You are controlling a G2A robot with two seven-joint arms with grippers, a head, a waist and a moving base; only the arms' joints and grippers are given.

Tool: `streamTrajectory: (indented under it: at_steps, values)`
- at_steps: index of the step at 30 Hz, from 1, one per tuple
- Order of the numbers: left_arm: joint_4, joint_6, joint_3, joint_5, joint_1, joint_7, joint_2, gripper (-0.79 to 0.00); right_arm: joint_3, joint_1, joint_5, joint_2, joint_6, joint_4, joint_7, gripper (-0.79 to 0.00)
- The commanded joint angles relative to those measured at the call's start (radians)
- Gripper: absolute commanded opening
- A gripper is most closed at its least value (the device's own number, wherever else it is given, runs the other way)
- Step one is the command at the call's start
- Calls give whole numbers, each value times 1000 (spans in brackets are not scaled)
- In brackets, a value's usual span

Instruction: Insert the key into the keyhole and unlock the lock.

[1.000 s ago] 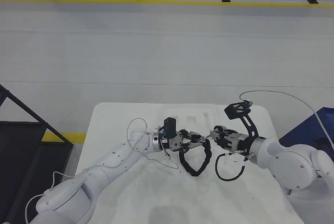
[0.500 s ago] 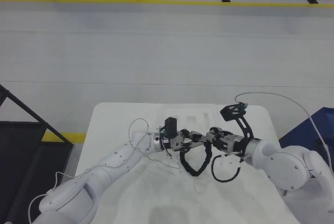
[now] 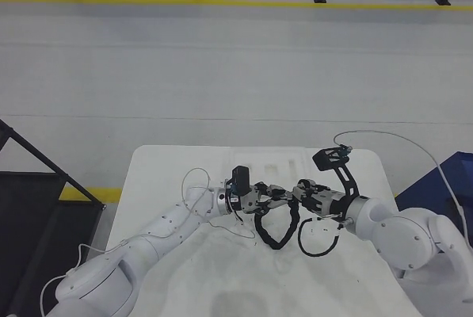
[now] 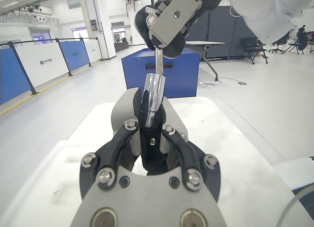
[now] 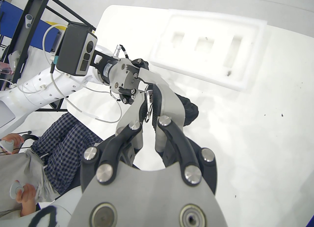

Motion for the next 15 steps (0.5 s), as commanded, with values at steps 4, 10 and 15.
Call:
streamTrajectory:
  at_steps: [4, 10, 15]
  values:
    - [-2, 4, -1, 1, 2, 4, 2, -785, 3, -3, -5, -2, 8, -2, -5, -785]
    - [-12, 3, 0, 3, 1, 3, 5, -785, 3, -3, -11, -4, 9, -1, -5, -785]
    - [-18, 4, 0, 5, 1, 4, 7, -785, -1, 0, -29, -5, 12, 1, -1, -785]
